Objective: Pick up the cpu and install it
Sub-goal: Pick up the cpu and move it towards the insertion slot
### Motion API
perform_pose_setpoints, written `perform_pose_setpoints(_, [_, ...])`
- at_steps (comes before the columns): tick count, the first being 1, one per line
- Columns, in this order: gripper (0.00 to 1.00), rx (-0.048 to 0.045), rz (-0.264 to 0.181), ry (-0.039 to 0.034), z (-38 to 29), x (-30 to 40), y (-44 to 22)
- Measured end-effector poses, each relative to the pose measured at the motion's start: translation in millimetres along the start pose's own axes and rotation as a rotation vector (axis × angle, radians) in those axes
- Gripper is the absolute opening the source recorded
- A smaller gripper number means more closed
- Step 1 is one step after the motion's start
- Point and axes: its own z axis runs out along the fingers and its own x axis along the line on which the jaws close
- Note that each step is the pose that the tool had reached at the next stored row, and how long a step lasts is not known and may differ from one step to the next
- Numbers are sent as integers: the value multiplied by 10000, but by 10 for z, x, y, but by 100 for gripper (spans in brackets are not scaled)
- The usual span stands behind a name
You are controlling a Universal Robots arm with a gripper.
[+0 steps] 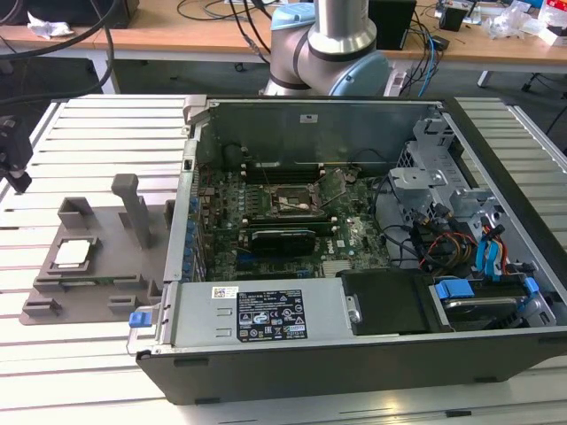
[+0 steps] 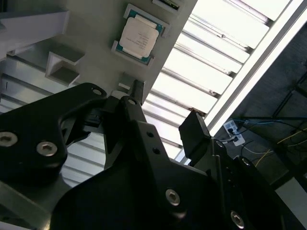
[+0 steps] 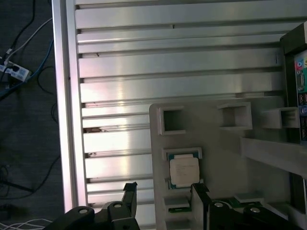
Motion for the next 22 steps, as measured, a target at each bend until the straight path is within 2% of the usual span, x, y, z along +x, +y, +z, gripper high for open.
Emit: perform_pose_setpoints(22, [57,0,0,0,184,4,-4])
